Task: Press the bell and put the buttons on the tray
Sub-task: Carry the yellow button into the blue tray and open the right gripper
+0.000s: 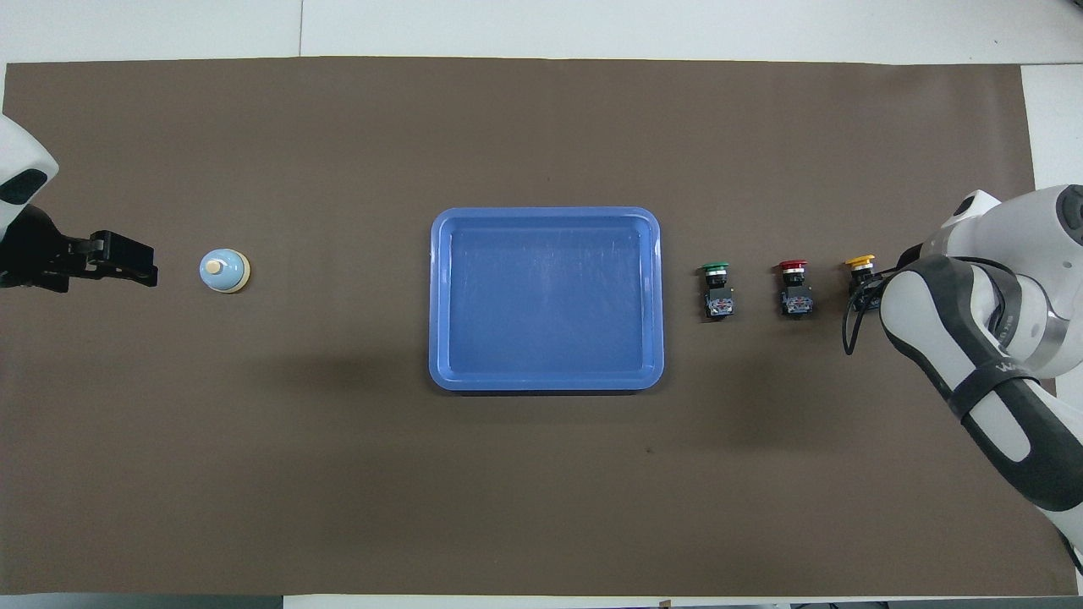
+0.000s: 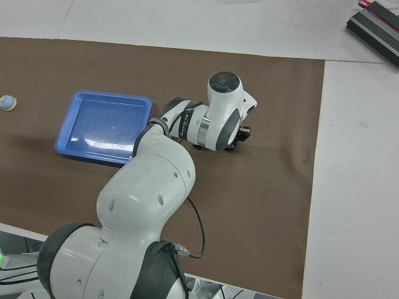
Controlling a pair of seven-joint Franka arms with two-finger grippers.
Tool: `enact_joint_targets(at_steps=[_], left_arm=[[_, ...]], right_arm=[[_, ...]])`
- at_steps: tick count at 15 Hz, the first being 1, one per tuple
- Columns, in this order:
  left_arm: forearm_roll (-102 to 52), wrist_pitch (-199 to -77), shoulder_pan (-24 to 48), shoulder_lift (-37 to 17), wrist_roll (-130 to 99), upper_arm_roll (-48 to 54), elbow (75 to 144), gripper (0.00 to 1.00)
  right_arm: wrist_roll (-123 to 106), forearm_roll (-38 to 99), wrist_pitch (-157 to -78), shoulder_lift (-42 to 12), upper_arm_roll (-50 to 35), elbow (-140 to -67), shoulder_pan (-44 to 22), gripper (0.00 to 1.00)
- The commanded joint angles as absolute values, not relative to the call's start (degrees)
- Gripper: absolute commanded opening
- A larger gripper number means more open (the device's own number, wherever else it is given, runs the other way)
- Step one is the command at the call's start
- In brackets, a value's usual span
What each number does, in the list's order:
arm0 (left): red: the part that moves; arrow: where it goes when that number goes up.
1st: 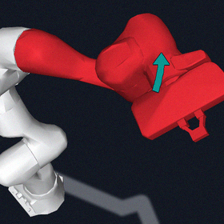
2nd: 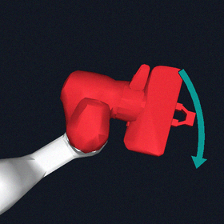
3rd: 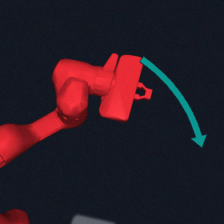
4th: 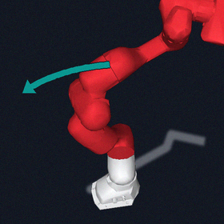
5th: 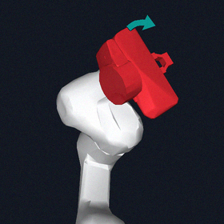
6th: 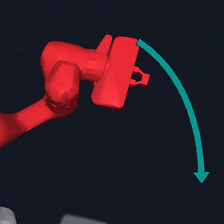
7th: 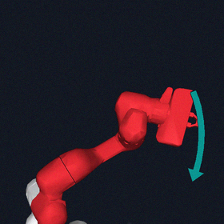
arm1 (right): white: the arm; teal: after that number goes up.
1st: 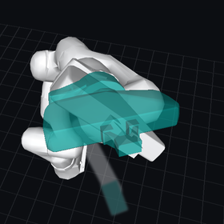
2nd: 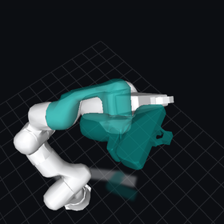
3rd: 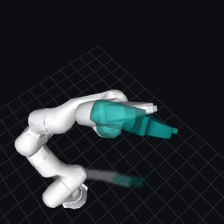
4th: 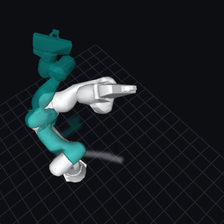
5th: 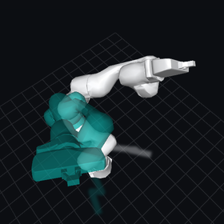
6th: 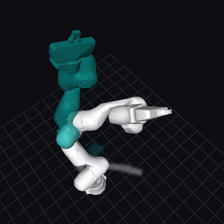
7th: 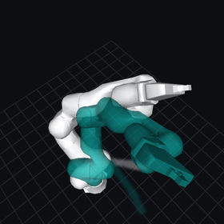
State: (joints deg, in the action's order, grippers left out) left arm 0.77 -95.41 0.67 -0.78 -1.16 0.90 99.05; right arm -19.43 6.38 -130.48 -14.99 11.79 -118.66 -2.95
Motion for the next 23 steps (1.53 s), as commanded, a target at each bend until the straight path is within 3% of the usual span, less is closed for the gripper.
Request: enact_joint_targets(at_steps=[1,4,8,14,23], left_arm=[[0.00,-94.48,0.44,-0.79,-0.62,0.79,98.35,1.00],[0.00,-94.48,0.44,-0.79,-0.62,0.79,98.35,1.00],[0.00,-94.48,0.44,-0.79,-0.62,0.79,98.35,1.00],[0.00,-94.48,0.44,-0.79,-0.62,0.79,98.35,1.00],[0.62,-93.60,1.67,1.31,-0.62,1.23,97.21,1.00]], right_arm=[[-16.45,7.12,-123.44,-14.41,11.34,-113.32,-4.21,0.00],[-2.60,7.12,-111.65,-14.15,11.25,-105.14,-10.96,0.00],[15.60,7.29,-104.86,-14.33,10.90,-99.15,-23.25,0.00],[31.10,8.70,-110.91,-17.31,10.90,-99.49,-37.78,0.00],[31.38,8.70,-120.49,-18.46,10.90,-106.52,-38.24,0.00]])
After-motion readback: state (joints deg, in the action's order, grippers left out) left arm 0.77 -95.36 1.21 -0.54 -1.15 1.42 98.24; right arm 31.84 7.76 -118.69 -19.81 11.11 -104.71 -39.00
